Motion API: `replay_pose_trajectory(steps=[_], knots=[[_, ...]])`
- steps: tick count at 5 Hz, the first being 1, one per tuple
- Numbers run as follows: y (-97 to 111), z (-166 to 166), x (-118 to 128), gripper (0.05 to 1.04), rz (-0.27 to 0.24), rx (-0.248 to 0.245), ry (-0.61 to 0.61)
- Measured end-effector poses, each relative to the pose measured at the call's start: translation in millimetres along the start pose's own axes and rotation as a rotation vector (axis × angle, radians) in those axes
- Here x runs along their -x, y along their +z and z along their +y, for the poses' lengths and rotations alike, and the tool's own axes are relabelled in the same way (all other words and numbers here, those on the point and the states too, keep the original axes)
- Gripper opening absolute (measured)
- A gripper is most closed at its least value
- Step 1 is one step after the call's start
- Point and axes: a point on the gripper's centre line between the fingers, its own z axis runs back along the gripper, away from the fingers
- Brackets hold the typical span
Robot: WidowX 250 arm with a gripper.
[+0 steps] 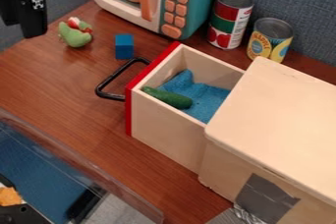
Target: Close the drawer
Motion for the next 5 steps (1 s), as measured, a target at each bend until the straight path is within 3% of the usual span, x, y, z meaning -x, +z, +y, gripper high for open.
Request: replay_pose_trajectory(steps=[1, 2, 3, 4, 5], knots=[[-8.4, 1.5, 0.3, 0.999, 0.018, 0.019, -0.006], [-21.1, 20.6, -5.4, 0.999, 0.016, -0.053, -0.116], [-40.8, 30.6, -18.3, 0.999, 0.047, -0.127, -0.350], [-56.7, 31.8, -30.0, 0.999, 0.045, -0.167, -0.598], [-72.3, 22.9, -41.2, 0.999, 0.043, -0.157, -0.848]])
